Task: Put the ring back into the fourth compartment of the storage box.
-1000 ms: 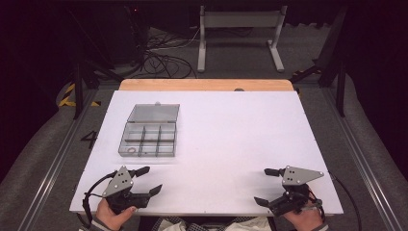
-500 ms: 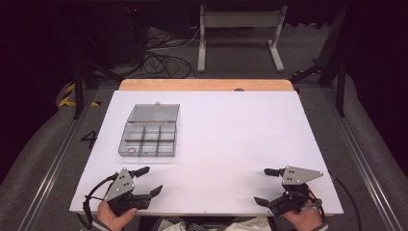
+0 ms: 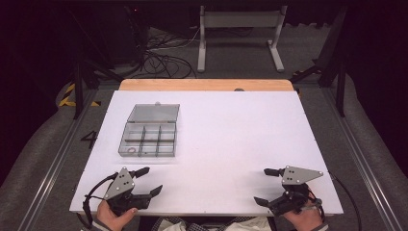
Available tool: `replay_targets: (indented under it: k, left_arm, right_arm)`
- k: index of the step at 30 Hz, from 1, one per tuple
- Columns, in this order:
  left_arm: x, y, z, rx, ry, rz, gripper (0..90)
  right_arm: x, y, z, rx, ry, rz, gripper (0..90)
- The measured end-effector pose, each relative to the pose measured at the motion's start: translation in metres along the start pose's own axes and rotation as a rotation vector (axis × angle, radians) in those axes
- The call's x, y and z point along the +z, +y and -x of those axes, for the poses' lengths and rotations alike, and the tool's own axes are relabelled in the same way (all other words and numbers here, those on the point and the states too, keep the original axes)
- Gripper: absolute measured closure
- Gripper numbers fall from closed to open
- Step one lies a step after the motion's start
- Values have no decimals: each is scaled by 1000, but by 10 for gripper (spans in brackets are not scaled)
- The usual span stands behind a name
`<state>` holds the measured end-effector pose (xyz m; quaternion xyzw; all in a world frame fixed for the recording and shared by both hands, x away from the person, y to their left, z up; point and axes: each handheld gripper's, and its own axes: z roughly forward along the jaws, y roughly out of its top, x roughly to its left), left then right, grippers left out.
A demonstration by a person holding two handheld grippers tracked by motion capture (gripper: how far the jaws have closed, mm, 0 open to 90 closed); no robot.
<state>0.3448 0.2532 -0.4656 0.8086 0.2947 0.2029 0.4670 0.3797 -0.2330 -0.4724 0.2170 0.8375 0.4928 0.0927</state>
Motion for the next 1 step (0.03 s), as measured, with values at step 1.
replay_targets:
  k: [1]
  left_arm:
    - [-1,0,0,1,1,2,265]
  right_arm:
    - [0,0,0,-1,0,0,16]
